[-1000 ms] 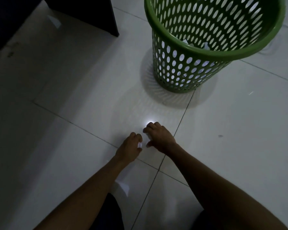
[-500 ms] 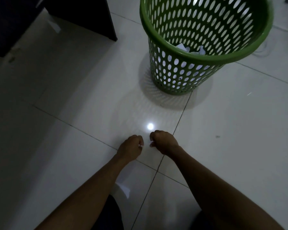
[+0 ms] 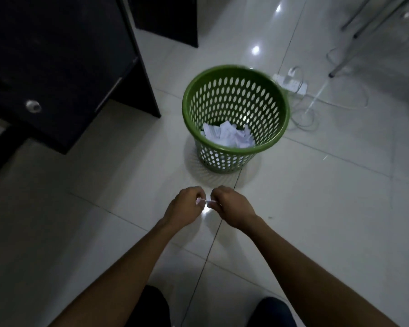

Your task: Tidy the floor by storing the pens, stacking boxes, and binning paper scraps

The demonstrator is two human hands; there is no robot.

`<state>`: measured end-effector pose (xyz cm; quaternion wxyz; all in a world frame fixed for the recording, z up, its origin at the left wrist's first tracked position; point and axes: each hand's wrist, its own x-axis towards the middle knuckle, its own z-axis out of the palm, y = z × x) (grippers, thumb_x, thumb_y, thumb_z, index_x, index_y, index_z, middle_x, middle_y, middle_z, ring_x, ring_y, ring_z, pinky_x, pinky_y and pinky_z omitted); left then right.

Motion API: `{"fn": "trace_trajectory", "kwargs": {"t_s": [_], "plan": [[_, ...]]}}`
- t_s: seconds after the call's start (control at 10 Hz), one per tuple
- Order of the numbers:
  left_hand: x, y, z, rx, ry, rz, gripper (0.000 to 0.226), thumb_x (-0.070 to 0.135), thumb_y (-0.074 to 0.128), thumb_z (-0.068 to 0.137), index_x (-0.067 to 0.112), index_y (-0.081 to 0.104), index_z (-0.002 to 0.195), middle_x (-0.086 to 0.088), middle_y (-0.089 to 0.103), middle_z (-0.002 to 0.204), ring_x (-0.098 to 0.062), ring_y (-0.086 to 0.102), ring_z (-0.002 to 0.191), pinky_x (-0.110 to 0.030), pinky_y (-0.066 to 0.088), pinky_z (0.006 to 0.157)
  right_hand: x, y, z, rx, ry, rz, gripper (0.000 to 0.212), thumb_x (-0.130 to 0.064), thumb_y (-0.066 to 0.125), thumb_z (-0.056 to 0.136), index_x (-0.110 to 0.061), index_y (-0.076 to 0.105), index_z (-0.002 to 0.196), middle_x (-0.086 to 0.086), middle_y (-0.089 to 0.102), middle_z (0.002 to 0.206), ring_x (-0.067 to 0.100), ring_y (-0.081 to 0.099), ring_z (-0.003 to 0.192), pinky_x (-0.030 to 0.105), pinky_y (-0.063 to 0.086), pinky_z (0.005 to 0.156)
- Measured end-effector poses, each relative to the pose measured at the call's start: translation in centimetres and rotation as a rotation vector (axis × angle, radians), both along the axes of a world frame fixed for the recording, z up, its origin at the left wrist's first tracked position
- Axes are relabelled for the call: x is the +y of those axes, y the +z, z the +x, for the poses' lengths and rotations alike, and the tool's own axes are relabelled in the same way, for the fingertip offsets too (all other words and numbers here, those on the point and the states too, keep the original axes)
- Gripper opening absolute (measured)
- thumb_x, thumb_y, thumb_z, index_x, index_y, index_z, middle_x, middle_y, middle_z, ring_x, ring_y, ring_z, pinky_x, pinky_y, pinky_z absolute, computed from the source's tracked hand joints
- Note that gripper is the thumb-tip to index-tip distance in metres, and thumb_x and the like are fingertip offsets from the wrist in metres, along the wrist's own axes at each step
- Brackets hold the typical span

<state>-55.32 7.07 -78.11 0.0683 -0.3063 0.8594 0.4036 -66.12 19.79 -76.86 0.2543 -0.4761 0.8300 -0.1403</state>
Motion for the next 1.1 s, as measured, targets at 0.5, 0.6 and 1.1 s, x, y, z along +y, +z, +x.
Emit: {"fn": "trace_trajectory", "kwargs": {"t_s": [0.5, 0.6, 1.1], "plan": [[-5.1, 12.4, -12.4, 0.307, 0.126, -0.055, 0.012, 0.008, 0.054, 0.09, 0.006, 0.066, 0.093, -0.009, 0.069, 0.091, -0.017, 0.063, 0.079, -0.021, 0.05, 0.064, -3.2, 11.3, -11.5, 0.188, -0.344, -0.319, 0.016, -0.029, 0.058, 0.092, -0.017, 0.052, 0.083, -0.002, 0.05, 0.085, 0.017, 0.05, 0.074, 0.029, 0.036, 0.061], [-5.0, 11.4, -13.9, 0.218, 0.077, -0.029, 0.028, 0.005, 0.055, 0.088, 0.004, 0.061, 0.116, -0.015, 0.064, 0.114, -0.025, 0.061, 0.1, -0.029, 0.05, 0.083, -3.1, 10.6, -13.3, 0.155, -0.384, -0.301, 0.014, -0.023, 0.056, 0.094, -0.013, 0.056, 0.085, 0.005, 0.054, 0.088, 0.022, 0.054, 0.08, 0.032, 0.04, 0.065], [-4.9, 7.2, -13.6, 0.12, -0.094, -0.238, 0.064, 0.025, 0.061, 0.088, 0.008, 0.034, 0.144, -0.011, 0.031, 0.153, -0.027, 0.026, 0.142, -0.041, 0.022, 0.117, -2.0, 8.5, -13.6, 0.106, -0.217, -0.115, 0.06, -0.039, 0.054, 0.093, -0.015, 0.035, 0.145, 0.009, 0.041, 0.149, 0.029, 0.043, 0.132, 0.045, 0.04, 0.106]]}}
